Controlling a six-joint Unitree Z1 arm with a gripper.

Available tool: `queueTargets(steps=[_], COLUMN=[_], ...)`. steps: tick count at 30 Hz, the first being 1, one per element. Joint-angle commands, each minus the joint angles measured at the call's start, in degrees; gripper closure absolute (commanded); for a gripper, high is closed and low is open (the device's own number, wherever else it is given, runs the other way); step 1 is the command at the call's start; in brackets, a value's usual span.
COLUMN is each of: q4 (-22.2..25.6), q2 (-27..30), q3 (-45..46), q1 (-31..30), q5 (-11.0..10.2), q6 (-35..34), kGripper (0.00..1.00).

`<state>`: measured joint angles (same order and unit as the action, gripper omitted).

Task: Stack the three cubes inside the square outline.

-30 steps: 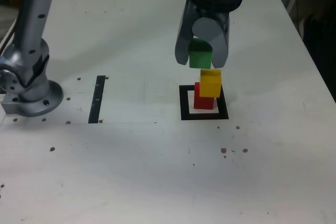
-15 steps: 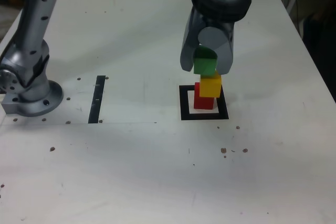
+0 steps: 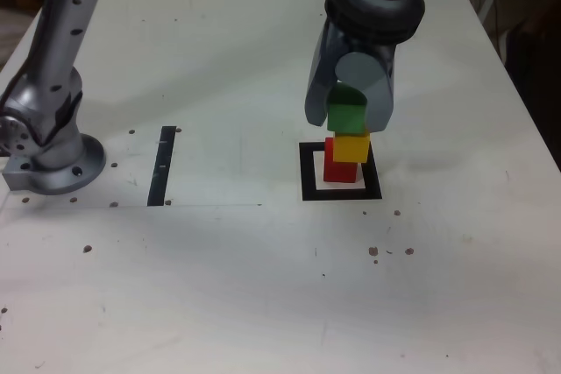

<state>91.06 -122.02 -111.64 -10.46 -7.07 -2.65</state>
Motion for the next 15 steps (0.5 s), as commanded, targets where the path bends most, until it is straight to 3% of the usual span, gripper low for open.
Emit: queueTargets(steps=[1, 5, 8, 12, 15], q4=[0.7, 0.9, 1.2, 1.4, 1.5], q2=[-0.7, -1.3, -0.1, 2.9, 5.1], q3=[0.0, 0.6, 0.9, 1.2, 1.2], q1=[0.1, 0.0, -0.2, -0.4, -0.4], q5=[0.5, 1.1, -0.3, -2.8, -3.4], q6=[0.2, 0.1, 0.0, 0.2, 0.3], kGripper=[0.47, 0.22, 0.06, 0.0, 0.0])
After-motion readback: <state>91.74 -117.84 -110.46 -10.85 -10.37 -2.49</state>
